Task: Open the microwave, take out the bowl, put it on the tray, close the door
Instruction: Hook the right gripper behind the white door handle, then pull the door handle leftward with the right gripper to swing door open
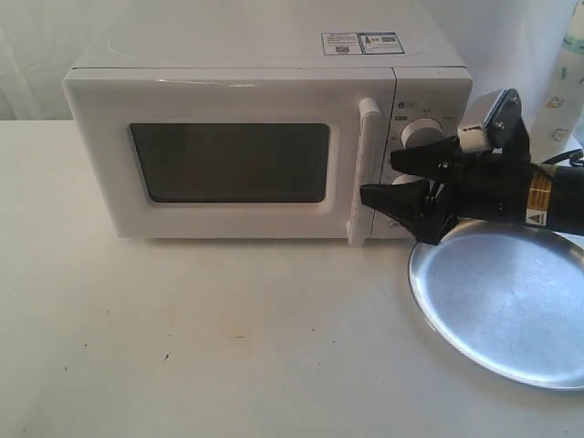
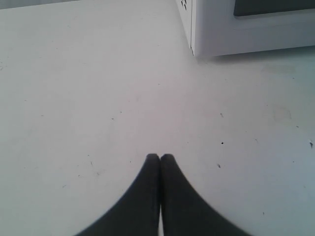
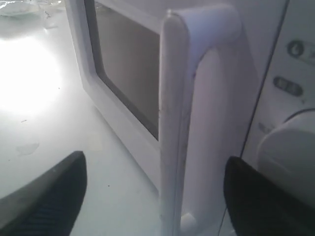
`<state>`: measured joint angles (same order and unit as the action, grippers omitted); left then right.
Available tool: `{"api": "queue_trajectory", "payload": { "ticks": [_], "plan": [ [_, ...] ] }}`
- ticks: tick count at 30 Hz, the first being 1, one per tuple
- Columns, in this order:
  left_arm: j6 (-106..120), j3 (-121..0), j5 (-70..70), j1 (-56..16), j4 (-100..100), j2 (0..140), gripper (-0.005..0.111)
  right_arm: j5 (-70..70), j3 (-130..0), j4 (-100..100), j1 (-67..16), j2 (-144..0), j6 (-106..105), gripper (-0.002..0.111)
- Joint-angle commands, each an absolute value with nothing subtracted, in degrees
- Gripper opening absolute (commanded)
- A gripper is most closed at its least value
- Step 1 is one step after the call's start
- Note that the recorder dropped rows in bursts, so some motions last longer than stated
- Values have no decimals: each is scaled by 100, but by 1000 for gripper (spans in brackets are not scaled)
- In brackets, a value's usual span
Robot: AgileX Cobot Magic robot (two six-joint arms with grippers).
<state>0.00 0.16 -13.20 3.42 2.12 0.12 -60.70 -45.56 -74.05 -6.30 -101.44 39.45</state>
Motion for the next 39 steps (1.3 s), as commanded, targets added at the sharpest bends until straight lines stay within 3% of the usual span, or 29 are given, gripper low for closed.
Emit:
{"api": "queue_trajectory", "payload": {
  "ticks": [1,7,11,12,13,14,15,23,39],
  "plan": [
    [0,0,-1333,325,256,0,0,-6318,-4609,-7035,-658,-10502,3398,70],
    [0,0,-1333,325,256,0,0,-6213,-4630,-6002,-1314,-11060,2134,59],
    [0,0,-1333,325,256,0,0,-4747,-4872,-5936,-1767,-11150,2031,56],
    [0,0,-1333,325,256,0,0,-4497,-4917,-5936,-1834,-11150,1938,46],
    [0,0,-1333,325,256,0,0,-4558,-4917,-5936,-1877,-11150,1776,22],
    [0,0,-1333,325,256,0,0,-4633,-4917,-5936,-1881,-11150,1752,7],
    [0,0,-1333,325,256,0,0,-4923,-4917,-6006,-1895,-11150,1653,0],
    [0,0,-1333,325,256,0,0,-6845,-4927,-7152,-1895,-11126,1543,0],
    [0,0,-1333,325,256,0,0,-6908,-4927,-8078,-1882,-9922,2737,0]
  ]
}}
